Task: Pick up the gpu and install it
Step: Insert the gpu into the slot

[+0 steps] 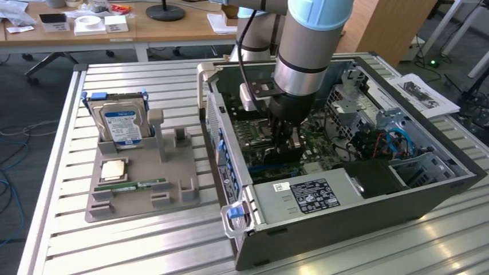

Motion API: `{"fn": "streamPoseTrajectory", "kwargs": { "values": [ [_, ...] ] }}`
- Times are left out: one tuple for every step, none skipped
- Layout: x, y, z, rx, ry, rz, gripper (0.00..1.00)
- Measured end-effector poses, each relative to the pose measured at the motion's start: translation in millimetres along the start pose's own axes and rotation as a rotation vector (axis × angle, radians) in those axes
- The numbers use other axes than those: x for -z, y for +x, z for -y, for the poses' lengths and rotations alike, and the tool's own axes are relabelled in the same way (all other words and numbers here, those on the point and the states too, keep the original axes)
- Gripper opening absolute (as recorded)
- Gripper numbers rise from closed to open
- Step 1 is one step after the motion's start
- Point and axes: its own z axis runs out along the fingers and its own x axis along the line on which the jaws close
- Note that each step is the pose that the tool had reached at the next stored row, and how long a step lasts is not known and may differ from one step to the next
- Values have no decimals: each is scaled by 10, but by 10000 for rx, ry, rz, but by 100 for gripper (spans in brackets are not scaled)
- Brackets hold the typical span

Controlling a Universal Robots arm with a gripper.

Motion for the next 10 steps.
{"fn": "streamPoseTrajectory", "kwargs": {
  "values": [
    [0, 0, 1, 1, 0, 0, 27],
    [0, -1, 0, 1, 0, 0, 27],
    [0, -1, 1, 1, 0, 1, 27],
    [0, -3, 1, 0, 1, 1, 27],
    [0, -4, 1, 0, 0, 0, 27],
    [0, -4, 0, -3, 0, 0, 27],
    [0, -4, 0, -7, 0, 0, 27],
    [0, -4, 0, -12, 0, 0, 27],
    [0, -4, 0, -19, 0, 0, 27],
    [0, -3, 0, -26, 1, -1, 27]
  ]
}}
